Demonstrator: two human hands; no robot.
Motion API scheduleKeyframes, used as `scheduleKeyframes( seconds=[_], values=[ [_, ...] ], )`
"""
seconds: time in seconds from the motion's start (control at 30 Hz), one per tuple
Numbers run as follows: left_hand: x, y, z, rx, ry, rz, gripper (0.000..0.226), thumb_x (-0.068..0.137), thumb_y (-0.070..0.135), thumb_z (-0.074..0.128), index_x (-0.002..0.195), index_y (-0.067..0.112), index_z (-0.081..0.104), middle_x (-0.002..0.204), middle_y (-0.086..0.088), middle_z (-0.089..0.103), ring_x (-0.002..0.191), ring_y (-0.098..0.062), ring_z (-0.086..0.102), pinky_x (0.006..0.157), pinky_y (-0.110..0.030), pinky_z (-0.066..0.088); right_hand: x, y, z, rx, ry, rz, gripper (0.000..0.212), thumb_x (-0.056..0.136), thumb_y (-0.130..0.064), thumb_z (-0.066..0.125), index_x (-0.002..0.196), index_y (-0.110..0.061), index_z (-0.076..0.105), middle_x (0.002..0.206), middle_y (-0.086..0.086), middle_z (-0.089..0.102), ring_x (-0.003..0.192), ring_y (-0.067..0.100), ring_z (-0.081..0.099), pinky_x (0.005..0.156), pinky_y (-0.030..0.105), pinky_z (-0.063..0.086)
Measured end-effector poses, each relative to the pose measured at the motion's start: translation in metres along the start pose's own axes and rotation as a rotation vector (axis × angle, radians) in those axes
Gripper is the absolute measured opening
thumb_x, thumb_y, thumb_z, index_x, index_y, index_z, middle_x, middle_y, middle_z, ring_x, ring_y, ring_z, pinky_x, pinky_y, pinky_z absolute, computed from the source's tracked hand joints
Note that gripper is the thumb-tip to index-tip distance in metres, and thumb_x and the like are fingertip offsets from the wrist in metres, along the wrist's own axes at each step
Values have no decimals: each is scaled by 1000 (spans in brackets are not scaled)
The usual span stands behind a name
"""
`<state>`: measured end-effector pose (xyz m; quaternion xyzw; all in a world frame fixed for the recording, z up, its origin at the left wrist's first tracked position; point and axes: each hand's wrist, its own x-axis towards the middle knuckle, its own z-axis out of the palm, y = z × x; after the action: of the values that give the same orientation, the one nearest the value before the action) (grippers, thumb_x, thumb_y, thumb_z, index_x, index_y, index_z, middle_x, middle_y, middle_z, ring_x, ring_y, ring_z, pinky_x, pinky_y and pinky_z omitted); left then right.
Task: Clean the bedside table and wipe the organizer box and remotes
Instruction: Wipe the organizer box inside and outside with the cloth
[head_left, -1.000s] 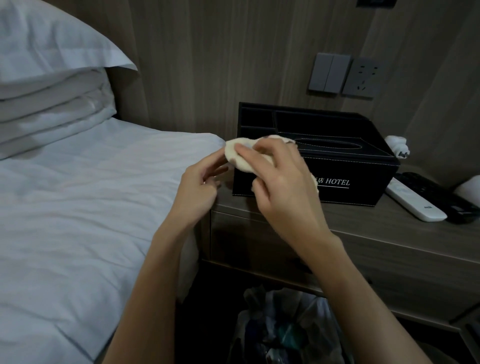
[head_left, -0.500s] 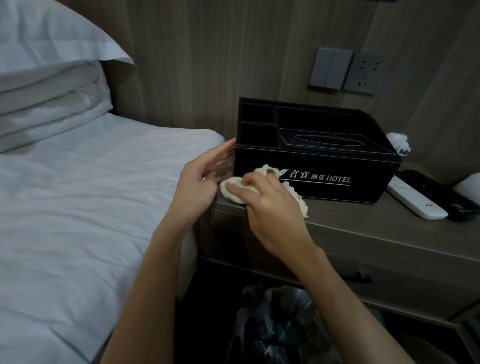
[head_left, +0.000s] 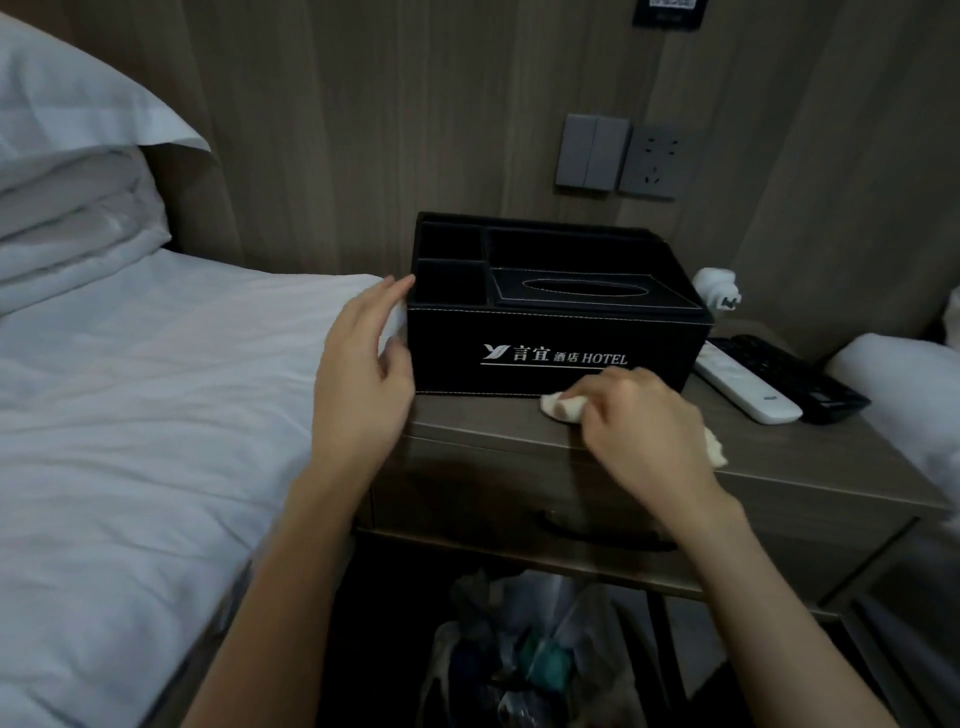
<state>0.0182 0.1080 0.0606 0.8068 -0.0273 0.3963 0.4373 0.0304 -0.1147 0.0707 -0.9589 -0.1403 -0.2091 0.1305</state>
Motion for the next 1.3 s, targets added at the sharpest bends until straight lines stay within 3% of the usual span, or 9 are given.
scheduleKeyframes(
  seconds=[0.13, 0.3, 0.43, 0.6, 0.7, 0.77, 0.9, 1.13, 1.3],
  values=[
    [-1, 21, 21, 13, 74, 158, 44, 93, 3, 46, 134, 15, 55, 140, 0, 51, 135, -16, 41, 113, -33, 33, -10, 40, -14, 177, 289, 176, 29, 90, -11, 48, 104, -25, 70, 100, -4, 64, 100, 20, 54, 70, 34, 43],
    [-11, 38, 53, 52, -52, 274, 44, 94, 9, 47, 137, 16, 52, 142, 1, 49, 142, -16, 31, 122, -38, 12, -8, 71, -17, 332, 427, 287, 50, 88, 3, 44, 131, -21, 55, 124, 7, 55, 114, 27, 46, 86, 28, 32],
    [-14, 46, 75, 195, -156, 339, 46, 96, 20, 46, 142, 25, 46, 151, 6, 39, 148, -21, 14, 119, -49, -3, 5, 78, -10, 539, 367, 303, 74, 86, 9, 45, 149, -26, 29, 133, 7, 50, 119, 22, 45, 106, 33, 34],
    [-13, 51, 90, 387, -188, 366, 50, 95, 25, 46, 144, 34, 42, 152, 11, 37, 148, -26, 11, 111, -66, -8, 28, 84, -16, 650, 204, 115, 71, 90, 4, 41, 143, -43, 37, 137, -12, 47, 124, 2, 43, 103, 17, 31],
    [-13, 49, 94, 457, -196, 367, 52, 94, 26, 47, 144, 32, 40, 149, 9, 40, 145, -27, 19, 110, -70, -5, 32, 91, -18, 558, 121, 55, 72, 83, 8, 39, 136, -39, 47, 97, -15, 60, 89, -3, 52, 79, 16, 39],
    [-13, 48, 94, 473, -201, 367, 53, 93, 27, 47, 145, 30, 39, 147, 9, 41, 142, -27, 24, 109, -72, -3, 32, 91, -17, 519, 128, 50, 69, 81, 8, 39, 134, -36, 50, 71, -17, 48, 64, -1, 43, 61, 15, 30],
    [-10, 47, 89, 433, -206, 365, 53, 94, 33, 48, 145, 29, 39, 144, 11, 41, 139, -24, 26, 110, -68, -8, 27, 84, -18, 455, 179, 68, 66, 81, 3, 41, 132, -38, 51, 63, -13, 46, 65, 13, 44, 63, 25, 35],
    [2, 43, 64, 180, -138, 210, 44, 95, 45, 34, 128, 30, 60, 127, 20, 51, 135, -8, 33, 113, -62, -9, -6, 47, -34, 418, 147, 74, 61, 84, -11, 41, 134, -44, 49, 85, 3, 60, 83, 19, 53, 75, 33, 44],
    [5, 28, 45, 194, -100, 88, 59, 92, 56, 28, 139, 29, 49, 147, 15, 42, 147, -12, 12, 115, -64, 3, -29, 9, -54, 431, -27, 1, 62, 90, -14, 41, 138, -53, 39, 115, 8, 59, 101, 15, 53, 87, 33, 46]
  ],
)
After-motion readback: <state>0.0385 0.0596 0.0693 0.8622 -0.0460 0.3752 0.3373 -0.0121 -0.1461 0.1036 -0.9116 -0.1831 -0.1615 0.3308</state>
